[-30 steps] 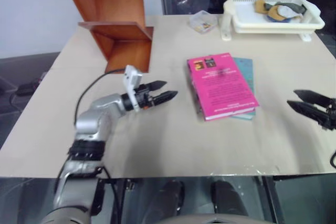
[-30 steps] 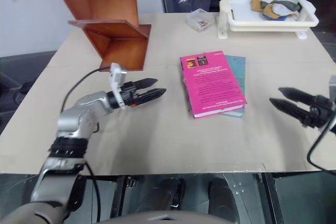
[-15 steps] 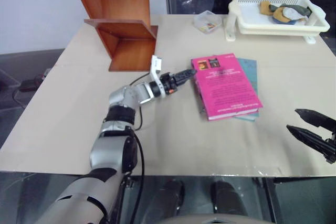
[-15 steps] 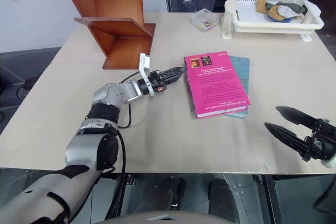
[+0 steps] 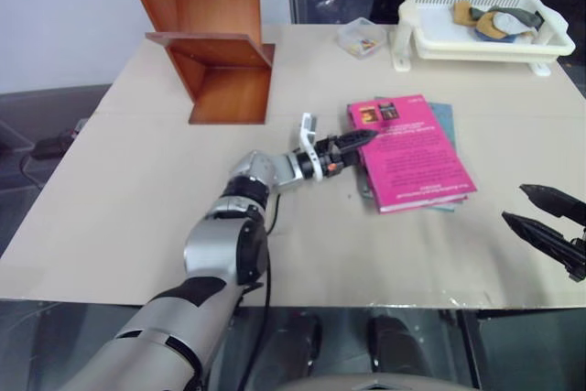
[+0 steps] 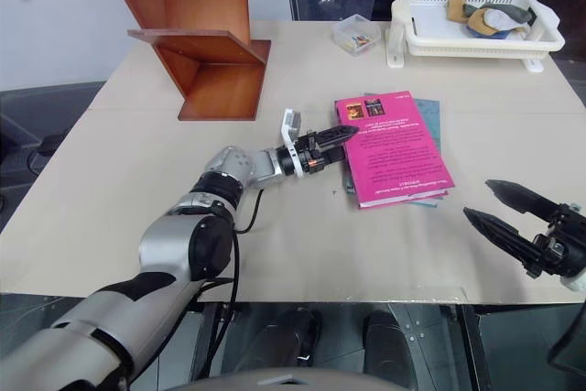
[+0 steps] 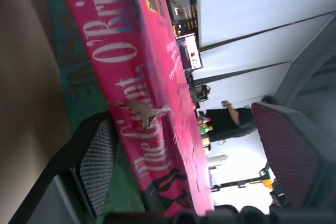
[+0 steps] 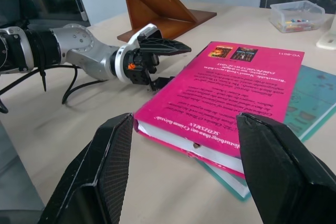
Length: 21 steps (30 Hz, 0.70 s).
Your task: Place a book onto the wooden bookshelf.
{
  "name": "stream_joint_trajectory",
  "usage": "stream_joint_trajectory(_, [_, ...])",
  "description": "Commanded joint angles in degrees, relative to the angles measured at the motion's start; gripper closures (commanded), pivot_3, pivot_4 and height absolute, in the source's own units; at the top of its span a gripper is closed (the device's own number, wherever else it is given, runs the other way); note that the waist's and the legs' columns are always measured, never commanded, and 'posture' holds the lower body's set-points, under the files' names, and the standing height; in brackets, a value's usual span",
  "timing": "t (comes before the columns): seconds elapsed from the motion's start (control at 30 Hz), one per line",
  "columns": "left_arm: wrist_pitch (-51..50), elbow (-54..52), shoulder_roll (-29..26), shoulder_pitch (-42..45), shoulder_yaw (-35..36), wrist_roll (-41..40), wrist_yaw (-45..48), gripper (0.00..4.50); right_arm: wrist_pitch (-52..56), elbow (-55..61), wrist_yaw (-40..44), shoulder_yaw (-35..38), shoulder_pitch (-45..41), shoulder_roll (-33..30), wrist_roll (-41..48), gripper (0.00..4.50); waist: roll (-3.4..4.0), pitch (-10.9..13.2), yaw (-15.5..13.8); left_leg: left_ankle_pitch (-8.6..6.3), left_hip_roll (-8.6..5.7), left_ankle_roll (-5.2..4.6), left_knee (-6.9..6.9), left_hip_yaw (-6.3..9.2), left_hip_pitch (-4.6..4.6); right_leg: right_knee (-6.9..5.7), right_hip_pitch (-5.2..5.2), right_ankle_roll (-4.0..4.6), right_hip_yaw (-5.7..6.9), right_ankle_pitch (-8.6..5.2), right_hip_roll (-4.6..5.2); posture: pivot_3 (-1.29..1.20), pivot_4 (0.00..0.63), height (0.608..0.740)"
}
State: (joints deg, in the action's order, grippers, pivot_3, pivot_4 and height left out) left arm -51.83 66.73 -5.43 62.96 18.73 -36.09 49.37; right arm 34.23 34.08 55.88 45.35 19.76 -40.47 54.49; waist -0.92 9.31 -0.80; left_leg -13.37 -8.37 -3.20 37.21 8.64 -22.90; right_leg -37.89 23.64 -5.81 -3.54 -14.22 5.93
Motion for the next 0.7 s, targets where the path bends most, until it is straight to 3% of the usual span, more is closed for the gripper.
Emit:
stream_joint_trajectory(0.03, [0.6,1.7,0.1,2.0,3.8,-1.3,-2.0,0.13,-1.8,2.1,-0.3,0.8,0.6,-0.5,1.0,1.32,0.00,0.0,0.0,0.00,0.00,0.00,0.00,0.00,0.00,0.00,0.00,0.00,0.00,0.00,0.00,0.00,0.150,0.740])
stream_joint_trajectory(0.33, [0.4,3.6,-0.5,2.5,10.7,-3.2,-4.9,3.95,-3.2,3.0,-1.2,-0.3,1.9,-0.2,0.3,1.32,0.00,0.0,0.0,0.00,0.01,0.02,0.00,-0.01,0.00,-0.01,0.01,0.00,-0.01,0.00,-0.01,0.00,0.150,0.740])
stream_joint_trajectory(0.4, [-0.7,3.3,-1.0,2.2,11.7,-3.7,-5.2,4.26,-3.5,3.1,-1.3,-0.4,2.2,-0.3,0.3,1.32,0.00,0.0,0.1,0.01,0.01,0.03,0.00,-0.01,0.00,-0.01,0.01,0.00,-0.01,0.00,-0.01,0.00,0.150,0.740])
stream_joint_trajectory(0.7, [-4.1,-1.7,-1.9,-0.1,13.3,-4.8,-4.9,4.26,-4.3,2.4,-1.3,-1.0,2.3,-1.2,0.1,1.32,0.01,0.0,0.1,0.03,0.01,0.07,0.00,-0.02,0.01,-0.02,0.01,0.00,-0.02,0.00,-0.02,0.00,0.150,0.740])
